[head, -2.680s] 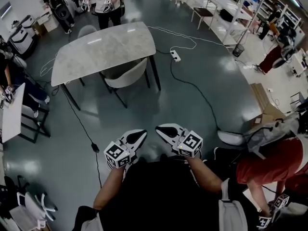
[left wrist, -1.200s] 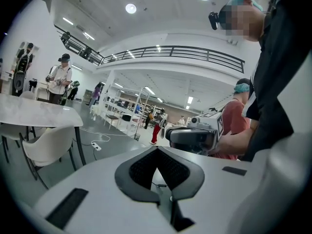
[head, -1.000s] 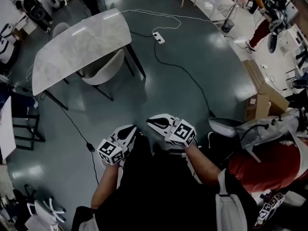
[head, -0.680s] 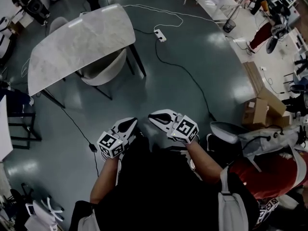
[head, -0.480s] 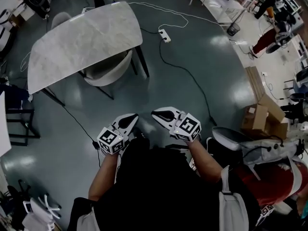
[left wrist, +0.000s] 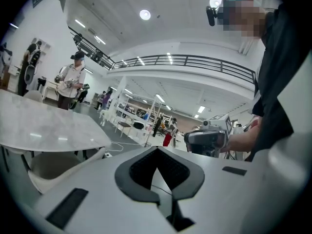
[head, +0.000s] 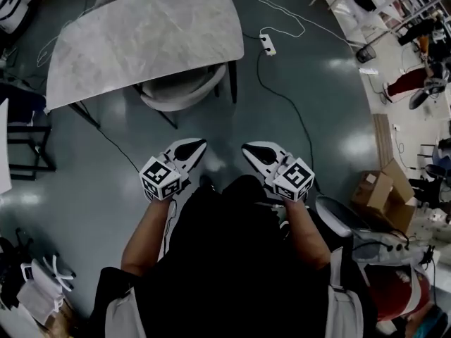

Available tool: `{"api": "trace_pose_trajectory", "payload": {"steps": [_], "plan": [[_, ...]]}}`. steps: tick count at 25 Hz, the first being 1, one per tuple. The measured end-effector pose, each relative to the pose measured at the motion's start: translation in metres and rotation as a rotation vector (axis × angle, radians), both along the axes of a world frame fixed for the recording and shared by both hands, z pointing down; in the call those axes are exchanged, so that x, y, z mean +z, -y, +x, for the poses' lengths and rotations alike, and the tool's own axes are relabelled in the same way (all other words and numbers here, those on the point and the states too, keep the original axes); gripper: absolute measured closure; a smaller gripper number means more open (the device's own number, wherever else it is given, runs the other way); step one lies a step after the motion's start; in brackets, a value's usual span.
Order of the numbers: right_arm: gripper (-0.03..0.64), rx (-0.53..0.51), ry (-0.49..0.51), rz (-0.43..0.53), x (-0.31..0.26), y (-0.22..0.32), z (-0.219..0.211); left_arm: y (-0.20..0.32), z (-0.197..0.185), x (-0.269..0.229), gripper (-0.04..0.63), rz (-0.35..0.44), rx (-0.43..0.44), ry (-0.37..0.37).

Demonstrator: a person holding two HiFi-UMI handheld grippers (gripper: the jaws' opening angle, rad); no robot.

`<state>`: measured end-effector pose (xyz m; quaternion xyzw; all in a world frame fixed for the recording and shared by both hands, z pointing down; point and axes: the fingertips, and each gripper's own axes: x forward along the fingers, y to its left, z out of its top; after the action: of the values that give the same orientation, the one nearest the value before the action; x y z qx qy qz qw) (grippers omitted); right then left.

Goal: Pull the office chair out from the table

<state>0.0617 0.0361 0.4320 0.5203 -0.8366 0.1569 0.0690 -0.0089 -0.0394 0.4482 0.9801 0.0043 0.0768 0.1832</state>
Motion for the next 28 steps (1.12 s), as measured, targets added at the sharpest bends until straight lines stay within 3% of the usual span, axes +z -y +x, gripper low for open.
{"api": "trace_pose_trajectory", "payload": {"steps": [7,11,18,28], "plan": [[0.595,-0.059,0.024,-0.007,0.003,0.060,0.026,0.071,0.004,-0.002,0.583,0.019,-0.106,0.019],[0.595,-0.144,0.024,0.008,0.003,0.109,0.042,0.123,0.017,0.000,0.583,0.002,-0.201,0.023],[0.595,-0.281,0.026,0.013,0.001,0.179,0.078,0.181,0.049,-0.001,0.584,0.012,-0.292,0.069],[0.595,-0.429,0.076,0.020,0.002,0.234,0.110,0.207,0.076,0.001,0.583,-0.002,-0.409,0.142]]}}
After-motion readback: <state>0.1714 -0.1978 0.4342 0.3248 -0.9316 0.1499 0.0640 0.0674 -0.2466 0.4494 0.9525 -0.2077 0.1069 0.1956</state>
